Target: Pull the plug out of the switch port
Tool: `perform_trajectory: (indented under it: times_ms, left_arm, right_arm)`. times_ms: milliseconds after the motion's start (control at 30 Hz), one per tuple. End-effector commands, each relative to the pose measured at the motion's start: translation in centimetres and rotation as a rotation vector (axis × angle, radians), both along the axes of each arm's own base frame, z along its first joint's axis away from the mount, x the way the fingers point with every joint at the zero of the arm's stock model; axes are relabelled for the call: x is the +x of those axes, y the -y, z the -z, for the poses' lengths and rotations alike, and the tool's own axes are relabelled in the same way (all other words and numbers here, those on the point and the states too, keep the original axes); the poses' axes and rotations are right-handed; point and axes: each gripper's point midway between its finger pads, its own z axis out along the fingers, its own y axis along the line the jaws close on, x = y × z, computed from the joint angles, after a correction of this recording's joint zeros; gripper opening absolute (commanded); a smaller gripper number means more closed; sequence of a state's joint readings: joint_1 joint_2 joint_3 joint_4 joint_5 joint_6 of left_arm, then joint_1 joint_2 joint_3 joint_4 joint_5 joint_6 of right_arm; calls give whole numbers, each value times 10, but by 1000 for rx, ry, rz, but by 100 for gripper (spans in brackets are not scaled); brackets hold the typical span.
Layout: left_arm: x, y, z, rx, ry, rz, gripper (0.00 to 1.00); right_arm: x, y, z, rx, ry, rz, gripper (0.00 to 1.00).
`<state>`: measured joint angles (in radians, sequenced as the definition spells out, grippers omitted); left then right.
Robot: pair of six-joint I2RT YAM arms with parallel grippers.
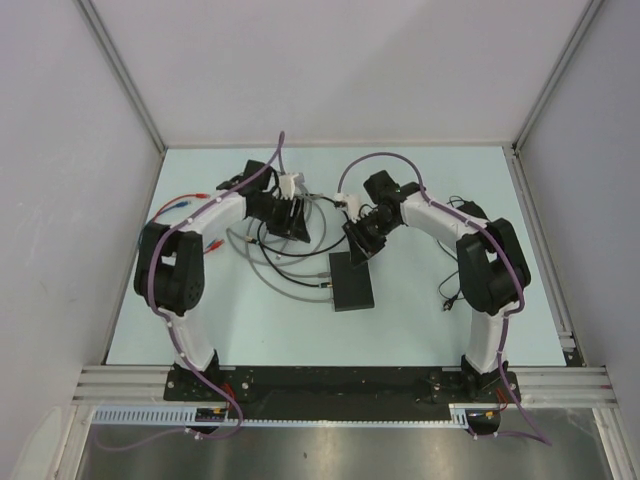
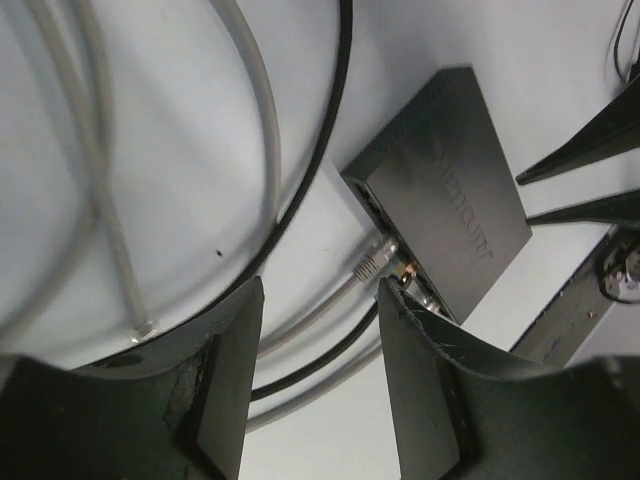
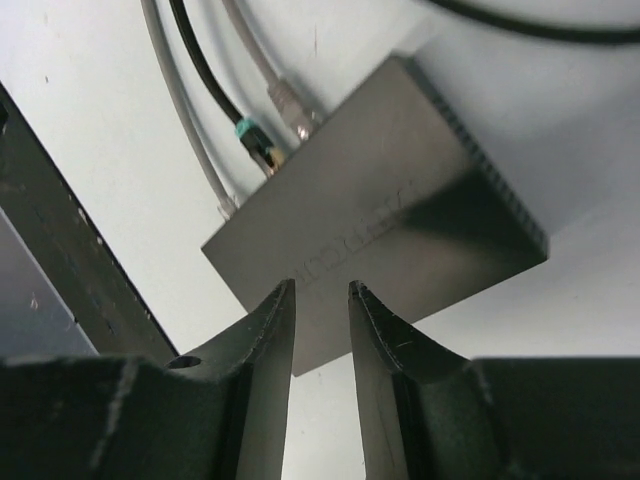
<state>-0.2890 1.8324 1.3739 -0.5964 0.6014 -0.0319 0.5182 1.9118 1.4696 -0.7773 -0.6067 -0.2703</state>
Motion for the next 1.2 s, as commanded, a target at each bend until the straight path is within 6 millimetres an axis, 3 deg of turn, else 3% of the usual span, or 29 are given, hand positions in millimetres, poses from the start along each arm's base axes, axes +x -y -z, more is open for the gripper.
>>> perform_trajectory:
  times_ms: [0, 167, 600, 967, 1167]
  left_arm:
    - [-10, 28, -6, -90, 35, 72, 54]
    - [-26, 32, 16, -47, 6, 113, 53]
    - [-37, 39, 46, -21, -62, 175, 43]
    - [-46, 56, 60, -94, -164, 232, 42]
    - [-56, 66, 65, -77, -164, 263, 41]
  right_arm:
    - [-20, 4, -7, 42, -19, -59, 31]
    - [-21, -6, -5, 44, 9, -89, 31]
    - [-19, -10, 15, 19, -21, -78, 30]
    - [-28, -3, 30, -24, -76, -79, 19]
    - [-24, -1, 40, -55, -75, -63, 5]
